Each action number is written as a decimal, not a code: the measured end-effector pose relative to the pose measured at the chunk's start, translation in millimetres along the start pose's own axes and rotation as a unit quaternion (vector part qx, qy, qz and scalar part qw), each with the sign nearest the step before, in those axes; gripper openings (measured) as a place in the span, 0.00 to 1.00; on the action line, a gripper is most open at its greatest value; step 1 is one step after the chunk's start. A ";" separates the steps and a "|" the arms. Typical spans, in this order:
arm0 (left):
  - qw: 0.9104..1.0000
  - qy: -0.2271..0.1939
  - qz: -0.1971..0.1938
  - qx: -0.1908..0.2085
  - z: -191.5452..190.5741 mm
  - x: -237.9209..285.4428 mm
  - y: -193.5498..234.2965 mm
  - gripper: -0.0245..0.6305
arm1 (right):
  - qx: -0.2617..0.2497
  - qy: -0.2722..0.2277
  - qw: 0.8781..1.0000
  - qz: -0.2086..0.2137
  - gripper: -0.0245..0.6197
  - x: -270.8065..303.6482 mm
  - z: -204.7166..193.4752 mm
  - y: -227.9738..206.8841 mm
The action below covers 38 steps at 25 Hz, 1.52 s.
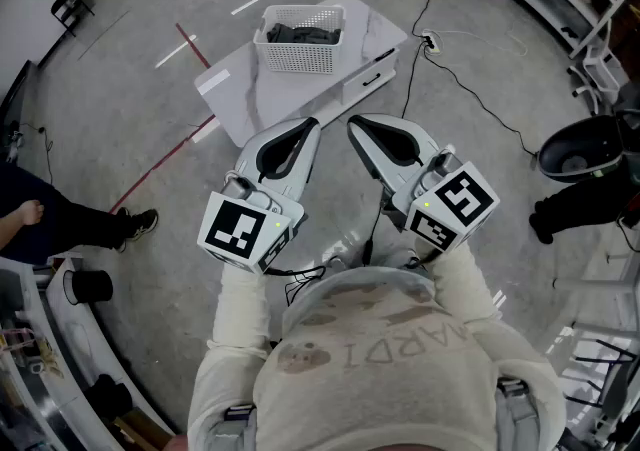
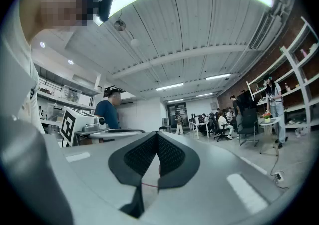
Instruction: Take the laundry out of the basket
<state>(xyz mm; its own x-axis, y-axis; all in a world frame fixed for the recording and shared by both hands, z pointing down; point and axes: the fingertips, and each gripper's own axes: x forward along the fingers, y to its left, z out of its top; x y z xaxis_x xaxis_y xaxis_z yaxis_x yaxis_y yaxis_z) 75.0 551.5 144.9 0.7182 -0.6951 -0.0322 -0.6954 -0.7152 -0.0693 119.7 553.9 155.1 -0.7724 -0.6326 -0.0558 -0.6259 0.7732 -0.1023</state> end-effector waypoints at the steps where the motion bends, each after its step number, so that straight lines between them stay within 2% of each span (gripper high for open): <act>1: 1.000 0.001 0.001 0.000 -0.2 -0.7 1.4 0.04 | -0.001 0.000 1.000 0.000 0.08 0.8 0.7 0.1; 14: 1.000 -0.003 -0.001 -0.001 -1.5 -11.2 22.4 0.04 | -0.002 0.001 1.000 -0.007 0.08 17.1 0.0 9.4; 18: 1.000 -0.007 0.001 -0.010 -2.8 -7.0 28.8 0.04 | 0.018 -0.002 1.000 -0.023 0.08 17.5 -0.5 -5.0; 23: 1.000 -0.005 0.014 -0.015 -10.0 -0.4 48.4 0.04 | 0.010 0.003 1.000 -0.021 0.08 30.3 -3.2 -24.9; 28: 0.999 -0.002 0.030 -0.015 -18.5 23.5 83.5 0.04 | 0.010 0.008 1.000 -0.013 0.08 58.7 -8.6 -59.3; 38: 0.998 -0.002 0.066 -0.006 -19.0 113.4 181.7 0.04 | 0.007 0.011 0.999 0.037 0.08 151.7 -1.4 -169.4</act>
<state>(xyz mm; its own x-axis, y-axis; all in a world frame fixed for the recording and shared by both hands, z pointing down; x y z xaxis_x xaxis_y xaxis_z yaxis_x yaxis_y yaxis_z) 29.6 341.4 147.6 0.6211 -0.7824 -0.0449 -0.7836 -0.6190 -0.0528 108.4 327.0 165.3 -0.8194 -0.5717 -0.0420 -0.5647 0.8176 -0.1128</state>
